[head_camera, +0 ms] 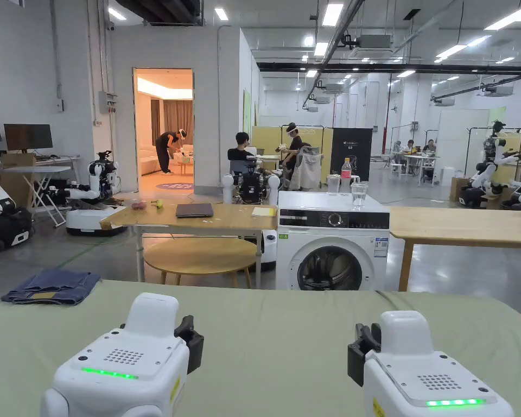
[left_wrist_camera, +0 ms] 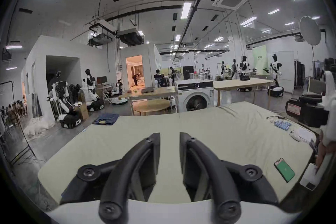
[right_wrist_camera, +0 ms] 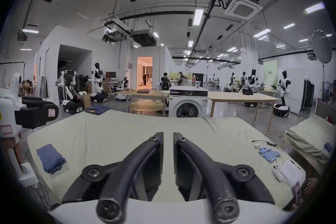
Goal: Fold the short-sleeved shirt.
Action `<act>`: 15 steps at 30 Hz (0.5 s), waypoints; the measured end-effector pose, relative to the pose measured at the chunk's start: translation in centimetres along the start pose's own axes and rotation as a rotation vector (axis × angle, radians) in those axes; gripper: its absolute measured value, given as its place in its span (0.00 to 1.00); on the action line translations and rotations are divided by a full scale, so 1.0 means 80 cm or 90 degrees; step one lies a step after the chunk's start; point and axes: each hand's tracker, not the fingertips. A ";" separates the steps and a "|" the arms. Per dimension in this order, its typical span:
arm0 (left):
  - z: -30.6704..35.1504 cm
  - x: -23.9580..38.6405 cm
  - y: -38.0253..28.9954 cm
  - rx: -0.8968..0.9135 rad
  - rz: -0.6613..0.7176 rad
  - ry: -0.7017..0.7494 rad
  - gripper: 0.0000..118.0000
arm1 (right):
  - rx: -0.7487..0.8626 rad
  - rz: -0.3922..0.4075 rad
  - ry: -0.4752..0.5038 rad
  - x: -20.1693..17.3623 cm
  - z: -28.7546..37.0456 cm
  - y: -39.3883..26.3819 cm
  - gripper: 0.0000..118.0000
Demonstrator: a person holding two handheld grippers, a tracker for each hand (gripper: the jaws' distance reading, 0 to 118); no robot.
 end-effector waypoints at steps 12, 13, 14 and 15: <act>0.006 0.007 0.002 0.024 -0.021 -0.007 0.99 | -0.004 -0.006 0.005 0.000 -0.002 0.004 0.94; 0.006 0.007 0.003 0.025 -0.021 -0.007 0.99 | -0.011 -0.002 0.006 -0.003 -0.003 0.004 0.94; 0.006 0.006 0.003 0.025 -0.019 -0.008 0.99 | -0.012 -0.001 0.003 -0.005 -0.001 0.004 0.94; 0.006 0.006 0.004 0.024 -0.016 -0.007 0.99 | -0.016 0.004 -0.009 -0.009 -0.002 0.004 0.94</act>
